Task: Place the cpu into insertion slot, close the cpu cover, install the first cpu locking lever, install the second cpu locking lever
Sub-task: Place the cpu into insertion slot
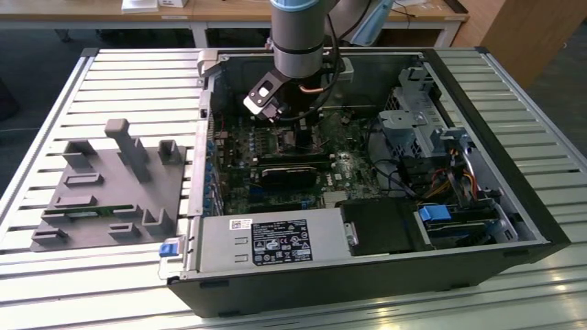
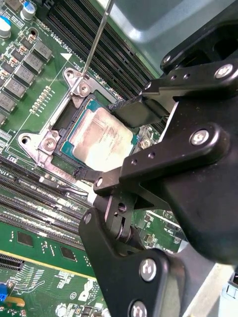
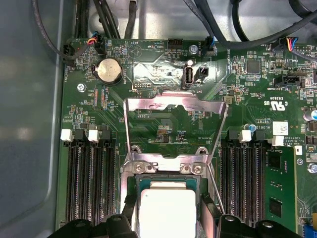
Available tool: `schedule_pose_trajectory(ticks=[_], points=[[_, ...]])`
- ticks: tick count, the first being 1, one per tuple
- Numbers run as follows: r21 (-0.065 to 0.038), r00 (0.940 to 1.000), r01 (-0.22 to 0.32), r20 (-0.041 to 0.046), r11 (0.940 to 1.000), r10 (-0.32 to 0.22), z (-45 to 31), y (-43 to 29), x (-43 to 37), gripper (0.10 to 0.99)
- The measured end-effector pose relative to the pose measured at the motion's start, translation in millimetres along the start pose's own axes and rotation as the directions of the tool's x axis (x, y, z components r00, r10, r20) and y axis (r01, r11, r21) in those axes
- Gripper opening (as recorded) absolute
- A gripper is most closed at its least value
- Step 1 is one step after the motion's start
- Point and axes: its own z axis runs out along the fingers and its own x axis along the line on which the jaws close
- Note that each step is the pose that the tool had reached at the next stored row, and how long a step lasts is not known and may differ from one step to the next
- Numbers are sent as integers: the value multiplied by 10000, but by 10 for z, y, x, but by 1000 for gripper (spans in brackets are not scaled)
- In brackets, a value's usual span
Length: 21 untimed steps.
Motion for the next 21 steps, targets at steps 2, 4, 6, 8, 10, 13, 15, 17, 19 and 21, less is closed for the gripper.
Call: schedule_pose_trajectory(ticks=[2,4,6,8,10,13,15,17,19,21], points=[[0,10000,0,0,10000,0,0,0,0,612],[0,10000,-1,0,10000,1,0,0,0,612],[-1,10000,0,-1,10000,0,-5,1,0,612],[0,10000,0,0,10000,0,-11,2,0,612],[2,10000,0,0,10000,0,-16,2,0,612],[4,10000,0,0,10000,0,-34,4,0,612],[8,10000,0,0,10000,0,-50,5,0,612],[14,10000,0,-1,10000,0,-65,7,0,612],[21,10000,0,-1,10000,0,-80,8,0,612],[28,10000,0,0,10000,0,-93,9,0,612]])
